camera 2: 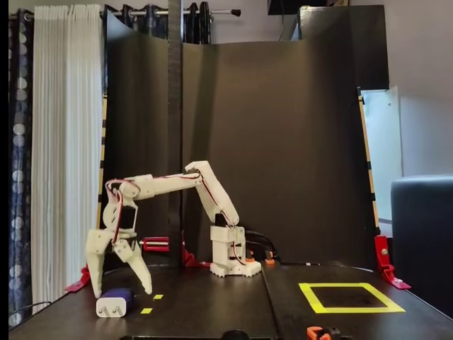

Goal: Grasp a block and put it in the designated area.

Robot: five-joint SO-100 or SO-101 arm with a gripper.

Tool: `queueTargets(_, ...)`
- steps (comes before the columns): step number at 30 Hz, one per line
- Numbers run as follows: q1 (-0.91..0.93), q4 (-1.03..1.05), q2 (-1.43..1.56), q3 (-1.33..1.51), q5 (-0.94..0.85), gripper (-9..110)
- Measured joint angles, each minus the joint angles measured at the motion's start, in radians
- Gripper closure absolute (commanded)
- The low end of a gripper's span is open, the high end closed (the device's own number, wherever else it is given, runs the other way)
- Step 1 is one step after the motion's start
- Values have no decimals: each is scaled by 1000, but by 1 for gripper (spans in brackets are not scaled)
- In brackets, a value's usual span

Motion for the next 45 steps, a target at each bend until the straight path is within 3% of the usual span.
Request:
queueTargets(23,0,-41,-55,-5,0,60)
queueTargets(31,-2,-46,-64,-12,-2,78)
queueTargets(45,-2,-46,-67,-21,-6,78)
